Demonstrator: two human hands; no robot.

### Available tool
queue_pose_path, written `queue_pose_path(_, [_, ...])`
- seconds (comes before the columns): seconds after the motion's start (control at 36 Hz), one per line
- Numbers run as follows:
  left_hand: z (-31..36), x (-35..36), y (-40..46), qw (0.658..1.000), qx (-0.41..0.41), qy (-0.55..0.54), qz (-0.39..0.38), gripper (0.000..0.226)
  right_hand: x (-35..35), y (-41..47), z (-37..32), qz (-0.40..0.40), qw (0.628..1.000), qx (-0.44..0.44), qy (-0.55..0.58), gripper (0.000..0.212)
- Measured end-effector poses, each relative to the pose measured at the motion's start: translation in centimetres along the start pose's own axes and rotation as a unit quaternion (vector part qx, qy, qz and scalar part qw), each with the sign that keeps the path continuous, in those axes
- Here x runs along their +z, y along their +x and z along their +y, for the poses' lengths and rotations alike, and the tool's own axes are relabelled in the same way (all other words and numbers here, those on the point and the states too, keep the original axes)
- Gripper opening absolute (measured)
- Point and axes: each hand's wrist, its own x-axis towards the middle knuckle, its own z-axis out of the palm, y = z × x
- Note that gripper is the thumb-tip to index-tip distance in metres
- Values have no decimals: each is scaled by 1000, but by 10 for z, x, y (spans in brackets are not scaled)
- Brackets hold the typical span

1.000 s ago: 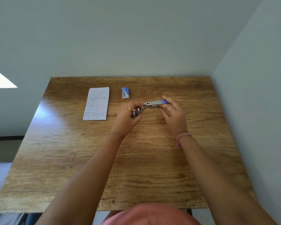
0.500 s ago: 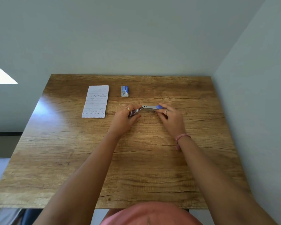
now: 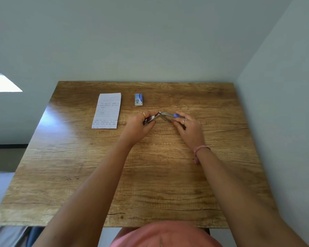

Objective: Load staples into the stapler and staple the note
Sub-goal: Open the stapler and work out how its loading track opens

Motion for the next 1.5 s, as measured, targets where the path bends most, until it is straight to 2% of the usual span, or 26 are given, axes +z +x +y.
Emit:
queue_pose_path(0.33, [-1, 2, 1, 987, -97, -127, 19, 37, -4, 3, -2, -52, 998, 20, 38, 40])
queue_pose_path(0.44, [-4, 4, 6, 980, -142, -136, 38, 32, -11, 6, -6, -50, 994, 24, 89, 33])
queue_pose_path(0.5, [-5, 5, 8, 967, -178, -177, 41, 32, -13, 9, -7, -56, 993, 22, 102, 29])
queue_pose_path(0.58, [-4, 6, 11, 920, -233, -312, 42, 34, -16, 15, -10, -74, 983, 36, 163, 26])
queue_pose_path(0.64, [-5, 4, 13, 894, -262, -363, 35, 35, -16, 19, -9, -80, 978, 56, 186, 27])
queue_pose_path(0.75, [-10, 2, 17, 876, -277, -394, -8, 35, -16, 28, -4, -73, 971, 99, 204, 23])
queue_pose_path(0.94, [-17, 0, 24, 894, -265, -359, -35, 31, -11, 38, 5, -38, 957, 160, 240, 25])
queue_pose_path(1.06, [-20, -1, 30, 908, -246, -337, -31, 35, -11, 46, 10, -55, 952, 182, 240, 25])
queue_pose_path(1.17, [-23, 0, 36, 906, -223, -360, -17, 38, -11, 47, 13, -73, 951, 204, 219, 24])
queue_pose_path(1.33, [-22, 5, 53, 935, -191, -300, 4, 35, -11, 39, 11, -56, 978, 165, 119, 27])
queue_pose_path(1.42, [-21, 8, 64, 936, -191, -294, 12, 19, -10, 35, 7, -39, 986, 143, 74, 26])
queue_pose_path(1.5, [-21, 12, 74, 941, -187, -283, 21, 11, -10, 32, 3, -36, 987, 140, 64, 38])
